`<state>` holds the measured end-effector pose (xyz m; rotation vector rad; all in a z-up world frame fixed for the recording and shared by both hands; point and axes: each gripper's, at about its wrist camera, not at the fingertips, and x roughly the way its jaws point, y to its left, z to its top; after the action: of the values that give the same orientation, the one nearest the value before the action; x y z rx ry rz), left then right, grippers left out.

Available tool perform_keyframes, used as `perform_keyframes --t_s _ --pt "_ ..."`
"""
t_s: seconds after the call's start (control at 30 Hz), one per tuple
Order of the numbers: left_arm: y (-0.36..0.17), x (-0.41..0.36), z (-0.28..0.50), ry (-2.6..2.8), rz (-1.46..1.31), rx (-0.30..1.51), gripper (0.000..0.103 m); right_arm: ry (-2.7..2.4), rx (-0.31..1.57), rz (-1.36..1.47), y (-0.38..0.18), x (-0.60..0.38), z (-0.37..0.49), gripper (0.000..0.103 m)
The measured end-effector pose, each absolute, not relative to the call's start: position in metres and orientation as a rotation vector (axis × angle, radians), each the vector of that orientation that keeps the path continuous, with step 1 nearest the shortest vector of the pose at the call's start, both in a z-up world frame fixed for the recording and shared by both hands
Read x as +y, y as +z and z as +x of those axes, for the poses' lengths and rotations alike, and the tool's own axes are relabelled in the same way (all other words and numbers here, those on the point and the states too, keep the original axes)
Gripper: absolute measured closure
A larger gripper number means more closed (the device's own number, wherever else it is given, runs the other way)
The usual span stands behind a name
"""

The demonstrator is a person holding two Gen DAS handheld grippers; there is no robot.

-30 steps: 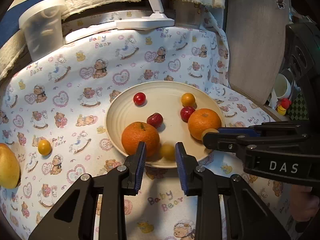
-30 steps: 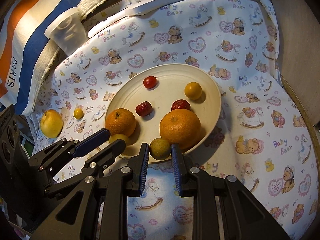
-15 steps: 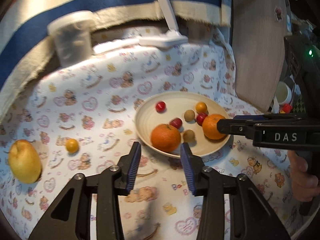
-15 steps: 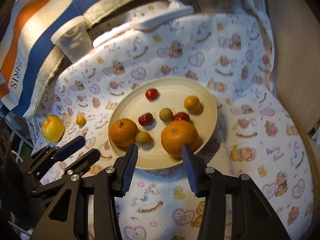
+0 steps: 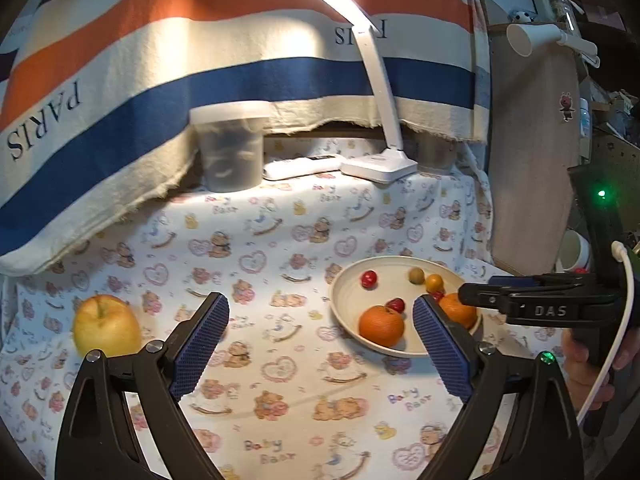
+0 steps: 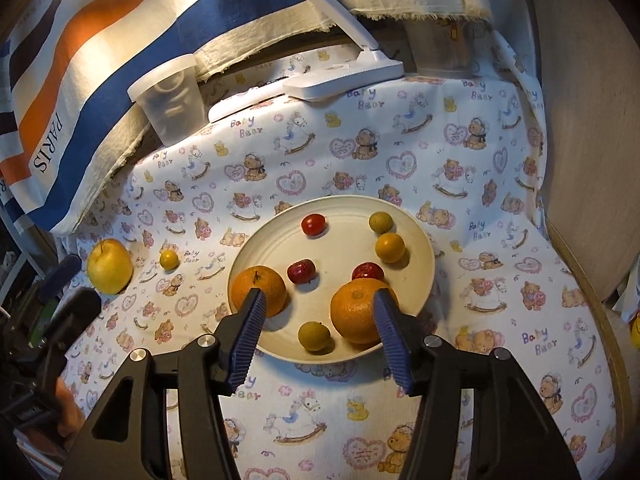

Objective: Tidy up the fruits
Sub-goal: 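Move the left tool to the large yellow apple while the right tool reaches the small yellow citrus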

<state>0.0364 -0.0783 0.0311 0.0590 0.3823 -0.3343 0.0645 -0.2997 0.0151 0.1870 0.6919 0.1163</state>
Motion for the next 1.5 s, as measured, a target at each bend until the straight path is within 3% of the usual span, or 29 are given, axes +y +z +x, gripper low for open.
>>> perform_keyframes --t_s 0.13,0.77,0.83,0.87,1.07,1.5 --pt "0.033 -0.069 0.032 -0.303 0.073 0.342 0.001 0.056 0.631 0.143 0.019 -0.296 0.06 0.014" --pt "0.046 0.011 0.033 -0.13 0.026 0.265 0.001 0.067 0.497 0.082 0.023 -0.277 0.052 0.012" --pt "0.054 0.023 0.035 -0.125 0.002 0.251 0.001 0.074 0.489 0.08 0.025 -0.272 0.051 0.008" --pt "0.058 0.028 0.035 -0.119 0.0 0.242 0.001 0.082 0.487 0.084 0.027 -0.27 0.051 0.001" --pt "0.07 0.061 0.035 -0.038 -0.003 0.185 0.001 0.072 0.465 0.039 0.047 -0.242 0.064 0.0" --pt "0.019 0.146 0.087 0.09 -0.185 0.295 0.001 0.194 0.449 0.065 0.069 -0.129 0.119 0.0"
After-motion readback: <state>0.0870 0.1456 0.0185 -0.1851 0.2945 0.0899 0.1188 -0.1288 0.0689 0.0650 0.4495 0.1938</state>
